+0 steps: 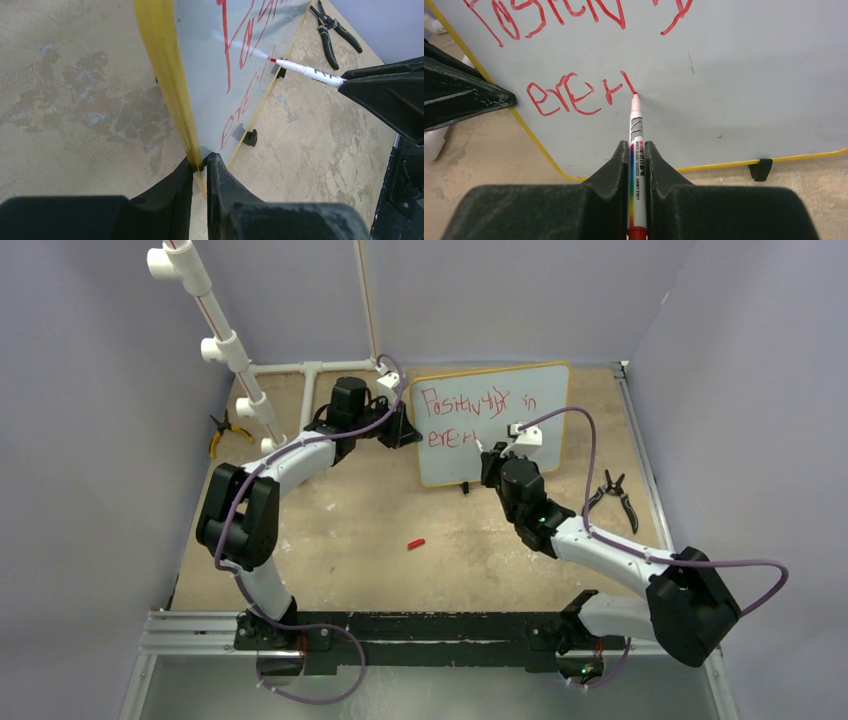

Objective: Write a sentence on the whiteboard

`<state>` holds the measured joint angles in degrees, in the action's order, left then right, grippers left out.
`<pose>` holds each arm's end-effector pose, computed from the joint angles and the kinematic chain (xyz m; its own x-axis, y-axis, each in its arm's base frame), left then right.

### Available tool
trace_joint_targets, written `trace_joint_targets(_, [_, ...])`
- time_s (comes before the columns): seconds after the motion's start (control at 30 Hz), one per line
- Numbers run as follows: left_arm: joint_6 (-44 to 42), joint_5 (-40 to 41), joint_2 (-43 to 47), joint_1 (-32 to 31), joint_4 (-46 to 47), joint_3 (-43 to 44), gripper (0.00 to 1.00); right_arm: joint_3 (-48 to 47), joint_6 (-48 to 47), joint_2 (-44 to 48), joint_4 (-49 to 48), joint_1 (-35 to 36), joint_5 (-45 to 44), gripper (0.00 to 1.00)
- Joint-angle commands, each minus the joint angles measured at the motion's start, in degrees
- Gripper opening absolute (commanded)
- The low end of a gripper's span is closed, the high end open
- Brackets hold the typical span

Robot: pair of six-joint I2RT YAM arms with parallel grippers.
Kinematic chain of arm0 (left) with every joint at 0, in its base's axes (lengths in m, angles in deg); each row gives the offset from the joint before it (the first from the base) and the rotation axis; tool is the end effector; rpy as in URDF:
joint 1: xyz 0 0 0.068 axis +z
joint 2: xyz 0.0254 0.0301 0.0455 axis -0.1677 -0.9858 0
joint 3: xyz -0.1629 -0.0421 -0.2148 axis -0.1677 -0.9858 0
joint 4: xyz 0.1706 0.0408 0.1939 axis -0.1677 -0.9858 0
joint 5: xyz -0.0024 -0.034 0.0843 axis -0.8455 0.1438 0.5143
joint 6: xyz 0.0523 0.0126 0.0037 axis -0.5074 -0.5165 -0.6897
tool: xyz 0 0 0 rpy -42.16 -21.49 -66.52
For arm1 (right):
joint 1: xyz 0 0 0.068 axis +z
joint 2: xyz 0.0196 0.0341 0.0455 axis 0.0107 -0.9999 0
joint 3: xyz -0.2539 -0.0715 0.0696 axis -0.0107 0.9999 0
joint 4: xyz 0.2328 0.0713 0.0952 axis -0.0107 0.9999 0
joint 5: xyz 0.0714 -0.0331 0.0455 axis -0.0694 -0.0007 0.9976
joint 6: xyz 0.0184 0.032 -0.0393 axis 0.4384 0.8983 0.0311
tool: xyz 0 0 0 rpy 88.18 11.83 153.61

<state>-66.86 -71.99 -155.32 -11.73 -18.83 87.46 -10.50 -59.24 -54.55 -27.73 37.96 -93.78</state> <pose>0.3663 -0.1656 0.2486 -0.5456 0.0801 -0.8342 0.7009 0.5893 -0.4018 0.2186 0.1514 0.2449 -0.2118 0.2526 -0.9441 -0.0749 0.9590 0.2734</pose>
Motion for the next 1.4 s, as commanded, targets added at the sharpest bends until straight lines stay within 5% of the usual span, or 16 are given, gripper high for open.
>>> trace_joint_targets(0.0, [-1.5,0.72,3.32,0.38,2.33,0.12,0.0,-0.21,-0.13,3.23,-0.32,-0.33,-1.03,0.0])
trace_joint_targets(0.47, [-1.39,0.73,3.06,0.39,2.42,0.11,0.0,-3.25,-3.41,0.76,-2.78,-0.92,-4.7,0.0])
trace_joint_targets(1.37, [-1.4,0.64,3.57,0.38,2.49,-0.02,0.0,3.17,1.76,0.12,-1.32,-0.86,5.04,0.0])
